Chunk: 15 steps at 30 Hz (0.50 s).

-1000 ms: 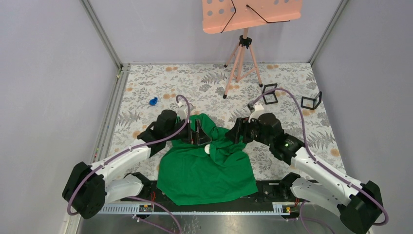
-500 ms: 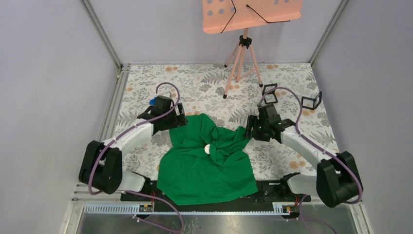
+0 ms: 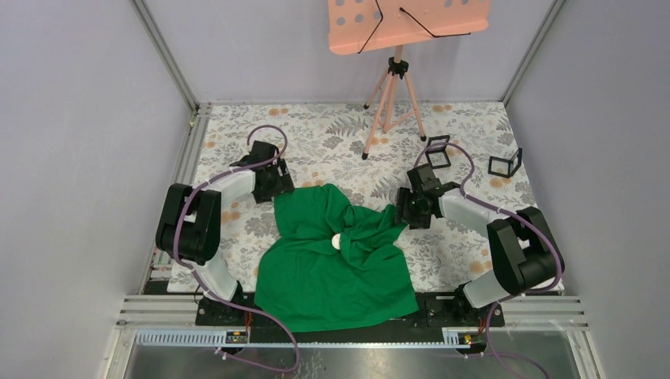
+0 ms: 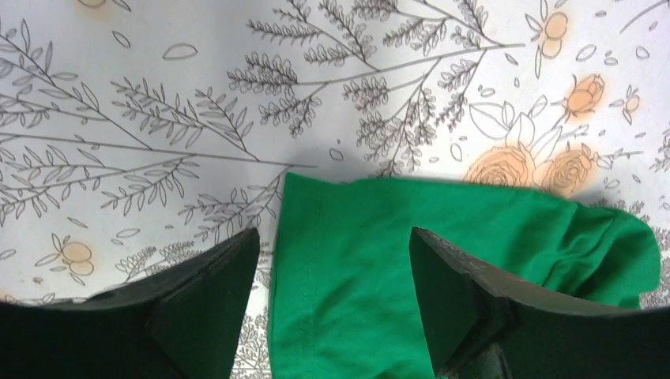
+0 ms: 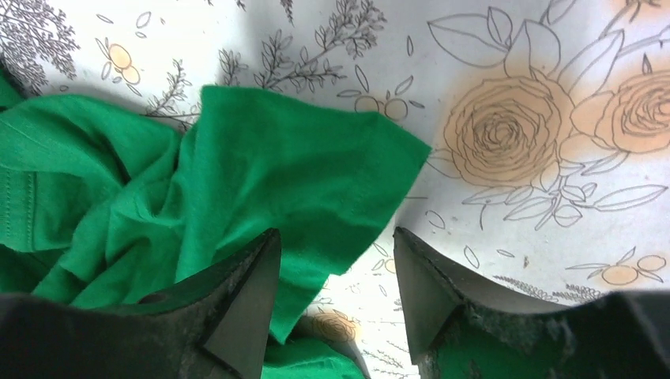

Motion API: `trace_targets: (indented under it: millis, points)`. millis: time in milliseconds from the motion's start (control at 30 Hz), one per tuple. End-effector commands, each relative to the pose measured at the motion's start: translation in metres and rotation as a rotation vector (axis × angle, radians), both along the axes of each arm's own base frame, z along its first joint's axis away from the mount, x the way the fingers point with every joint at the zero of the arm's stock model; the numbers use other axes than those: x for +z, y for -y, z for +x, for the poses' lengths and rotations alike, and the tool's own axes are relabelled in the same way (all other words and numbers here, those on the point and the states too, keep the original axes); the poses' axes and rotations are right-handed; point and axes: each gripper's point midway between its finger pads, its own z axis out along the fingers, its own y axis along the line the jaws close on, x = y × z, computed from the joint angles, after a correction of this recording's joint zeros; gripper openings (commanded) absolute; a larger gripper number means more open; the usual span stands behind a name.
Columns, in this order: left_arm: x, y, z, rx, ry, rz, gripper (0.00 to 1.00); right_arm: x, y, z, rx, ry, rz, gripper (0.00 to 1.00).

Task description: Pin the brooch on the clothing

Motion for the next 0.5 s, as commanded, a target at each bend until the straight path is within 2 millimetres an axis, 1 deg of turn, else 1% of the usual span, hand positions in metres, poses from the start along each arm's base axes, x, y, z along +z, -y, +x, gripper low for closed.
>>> trace_targets:
  millis: [0,33,100,133,233,267,367,467]
  points:
    - [0.008,0.007,0.018,0.001,0.028,-0.038,0.76,0.005,-0.004,0.022,-0.031,0.042,0.001,0.60]
    - [0.005,0.007,0.019,0.002,0.021,-0.038,0.76,0.004,-0.004,0.024,-0.032,0.040,-0.002,0.60]
    - [0.004,0.006,0.021,0.002,0.017,-0.030,0.72,0.002,-0.005,0.026,-0.033,0.037,-0.004,0.56]
    - [0.004,0.006,0.022,0.002,0.015,-0.029,0.67,0.001,-0.005,0.027,-0.035,0.034,-0.005,0.53]
    - [0.005,0.007,0.023,-0.006,0.010,-0.030,0.55,-0.002,-0.005,0.029,-0.043,0.028,0.003,0.41]
    - [0.004,0.007,0.023,-0.008,0.007,-0.029,0.49,-0.002,-0.005,0.030,-0.046,0.028,0.009,0.37]
    - [0.004,0.007,0.024,-0.018,0.006,-0.022,0.26,-0.001,-0.003,0.033,-0.058,0.035,0.020,0.26]
    - [0.004,0.007,0.026,-0.024,0.009,-0.019,0.08,0.003,0.000,0.039,-0.069,0.050,0.026,0.15]
